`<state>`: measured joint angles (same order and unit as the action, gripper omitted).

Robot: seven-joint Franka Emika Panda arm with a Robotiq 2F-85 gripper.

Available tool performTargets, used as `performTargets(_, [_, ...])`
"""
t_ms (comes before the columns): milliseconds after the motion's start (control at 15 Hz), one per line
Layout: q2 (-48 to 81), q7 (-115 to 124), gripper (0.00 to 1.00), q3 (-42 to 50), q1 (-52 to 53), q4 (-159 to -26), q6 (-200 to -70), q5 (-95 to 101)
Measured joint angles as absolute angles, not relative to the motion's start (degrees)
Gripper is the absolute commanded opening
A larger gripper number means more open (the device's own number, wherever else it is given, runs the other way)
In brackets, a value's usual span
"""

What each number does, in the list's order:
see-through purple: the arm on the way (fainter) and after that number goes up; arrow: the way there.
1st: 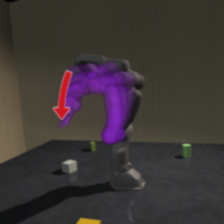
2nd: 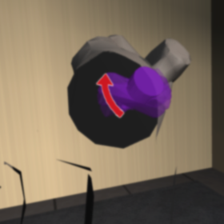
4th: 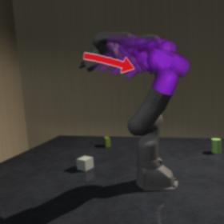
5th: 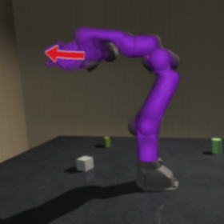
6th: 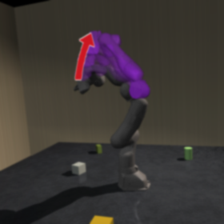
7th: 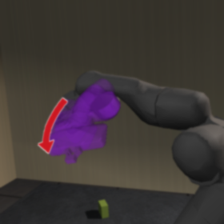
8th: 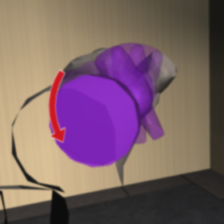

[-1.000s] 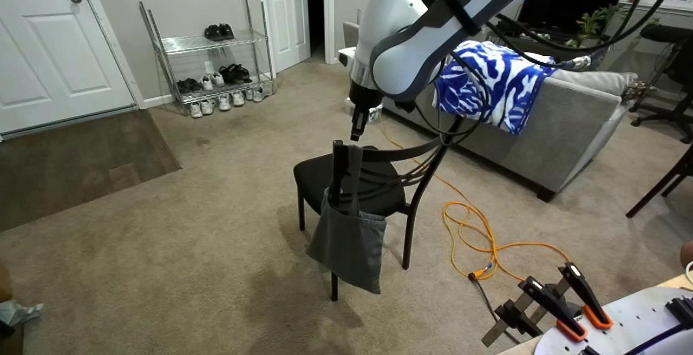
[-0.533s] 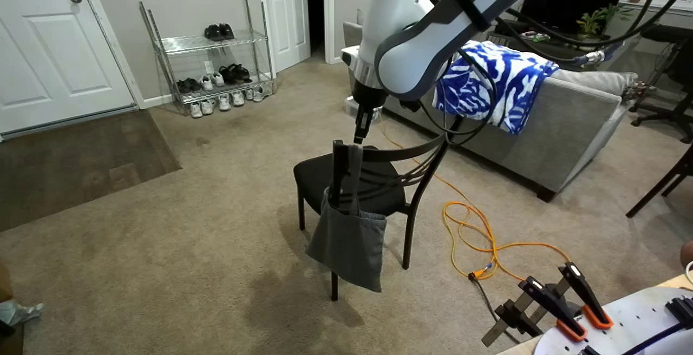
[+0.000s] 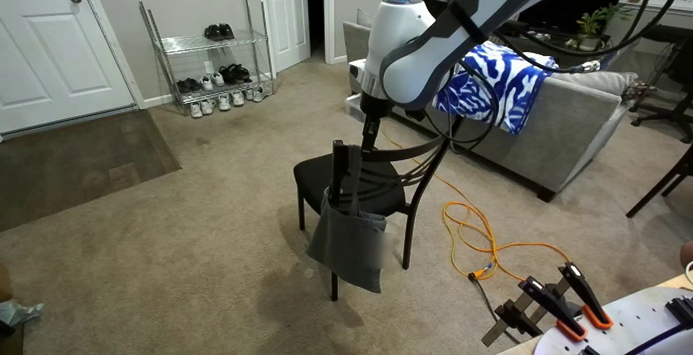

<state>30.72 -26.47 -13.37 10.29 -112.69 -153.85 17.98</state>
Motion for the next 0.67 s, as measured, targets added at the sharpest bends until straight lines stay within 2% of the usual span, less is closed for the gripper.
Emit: performTargets(667, [34.2, -26.6, 1.00, -13.1, 10.2, -108.8, -153.5, 18.1])
